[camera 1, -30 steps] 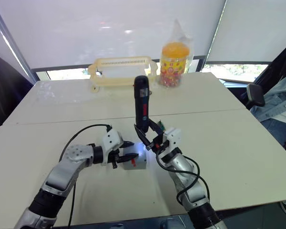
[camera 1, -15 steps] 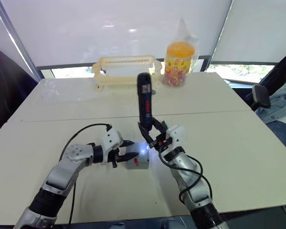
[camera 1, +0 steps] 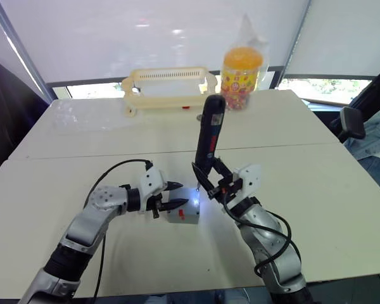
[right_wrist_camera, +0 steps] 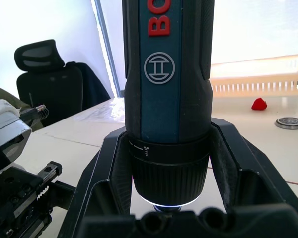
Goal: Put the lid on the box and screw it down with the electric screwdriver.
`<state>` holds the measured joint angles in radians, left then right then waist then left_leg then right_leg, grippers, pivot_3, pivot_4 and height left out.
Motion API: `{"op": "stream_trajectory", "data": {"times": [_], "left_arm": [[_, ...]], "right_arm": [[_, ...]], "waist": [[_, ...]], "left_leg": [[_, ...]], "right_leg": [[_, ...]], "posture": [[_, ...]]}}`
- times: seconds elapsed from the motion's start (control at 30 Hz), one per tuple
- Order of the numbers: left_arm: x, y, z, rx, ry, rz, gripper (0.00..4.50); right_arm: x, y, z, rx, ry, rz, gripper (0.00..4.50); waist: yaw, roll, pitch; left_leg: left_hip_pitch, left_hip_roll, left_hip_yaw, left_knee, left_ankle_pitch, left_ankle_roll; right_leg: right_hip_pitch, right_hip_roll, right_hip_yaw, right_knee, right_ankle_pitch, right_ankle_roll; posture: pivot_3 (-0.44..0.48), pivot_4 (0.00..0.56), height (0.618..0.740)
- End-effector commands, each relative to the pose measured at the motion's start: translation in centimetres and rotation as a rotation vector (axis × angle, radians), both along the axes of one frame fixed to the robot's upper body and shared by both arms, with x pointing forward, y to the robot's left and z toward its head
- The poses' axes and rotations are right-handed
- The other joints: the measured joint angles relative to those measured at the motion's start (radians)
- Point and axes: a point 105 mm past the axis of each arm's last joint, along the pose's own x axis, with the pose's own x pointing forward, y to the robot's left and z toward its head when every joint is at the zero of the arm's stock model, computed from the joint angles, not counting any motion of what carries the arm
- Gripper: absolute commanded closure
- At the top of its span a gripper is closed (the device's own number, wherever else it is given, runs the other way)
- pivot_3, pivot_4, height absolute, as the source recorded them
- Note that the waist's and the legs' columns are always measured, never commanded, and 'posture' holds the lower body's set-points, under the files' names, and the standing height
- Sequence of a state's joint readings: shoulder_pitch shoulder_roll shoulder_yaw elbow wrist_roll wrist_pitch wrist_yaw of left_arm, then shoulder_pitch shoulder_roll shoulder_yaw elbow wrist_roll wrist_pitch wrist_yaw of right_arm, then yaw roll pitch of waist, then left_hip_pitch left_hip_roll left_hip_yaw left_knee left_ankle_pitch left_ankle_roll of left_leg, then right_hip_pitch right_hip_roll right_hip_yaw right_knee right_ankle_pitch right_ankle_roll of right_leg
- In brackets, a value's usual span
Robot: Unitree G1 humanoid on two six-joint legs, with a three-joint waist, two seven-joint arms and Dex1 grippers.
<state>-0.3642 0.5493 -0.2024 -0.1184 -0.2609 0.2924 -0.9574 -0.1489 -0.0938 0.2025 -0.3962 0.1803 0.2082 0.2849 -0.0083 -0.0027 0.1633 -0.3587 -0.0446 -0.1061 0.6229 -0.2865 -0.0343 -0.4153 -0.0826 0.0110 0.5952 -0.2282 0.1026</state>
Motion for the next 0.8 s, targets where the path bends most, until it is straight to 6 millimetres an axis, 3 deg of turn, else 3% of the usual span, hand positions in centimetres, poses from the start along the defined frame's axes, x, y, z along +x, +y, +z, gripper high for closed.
{"op": "stream_trajectory", "data": {"times": [0.03, 0.33, 0.47, 0.8], "left_arm": [[-0.3, 0.6, -2.3, 0.070, 0.068, 0.018, 2.18], [-0.6, 0.1, -2.7, 0.077, 0.096, 0.002, 2.18], [-0.7, 0.0, -2.7, 0.074, 0.096, 0.002, 2.18], [-0.6, 0.4, -2.9, 0.089, 0.098, 0.006, 2.18]], "right_arm": [[-0.5, -0.9, 3.5, 0.050, -0.114, -0.039, 2.72], [-1.1, 0.1, 4.5, 0.040, -0.154, 0.006, 2.72], [-0.9, -0.2, 3.8, 0.053, -0.120, -0.002, 2.72], [-0.9, 1.8, 3.6, 0.088, -0.095, 0.059, 2.72]], "waist": [[0.000, 0.000, 0.001], [-0.006, 0.001, 0.003], [-0.006, 0.001, 0.003], [-0.007, 0.001, 0.003]], "left_leg": [[0.000, 0.000, 0.000, 0.000, 0.000, 0.000], [-0.001, 0.000, 0.000, 0.000, 0.000, 0.000], [-0.001, 0.001, 0.000, -0.001, 0.000, 0.000], [-0.002, 0.001, 0.001, 0.000, 0.000, 0.000]], "right_leg": [[0.000, 0.000, 0.000, 0.000, 0.000, 0.000], [-0.003, 0.001, 0.000, 0.001, 0.002, -0.001], [-0.004, 0.001, 0.000, 0.002, 0.003, 0.001], [-0.004, 0.001, 0.000, 0.003, 0.003, 0.001]], "posture": [[0.000, 0.150, 0.740], [0.000, 0.150, 0.740], [0.000, 0.150, 0.740], [0.000, 0.150, 0.740]]}}
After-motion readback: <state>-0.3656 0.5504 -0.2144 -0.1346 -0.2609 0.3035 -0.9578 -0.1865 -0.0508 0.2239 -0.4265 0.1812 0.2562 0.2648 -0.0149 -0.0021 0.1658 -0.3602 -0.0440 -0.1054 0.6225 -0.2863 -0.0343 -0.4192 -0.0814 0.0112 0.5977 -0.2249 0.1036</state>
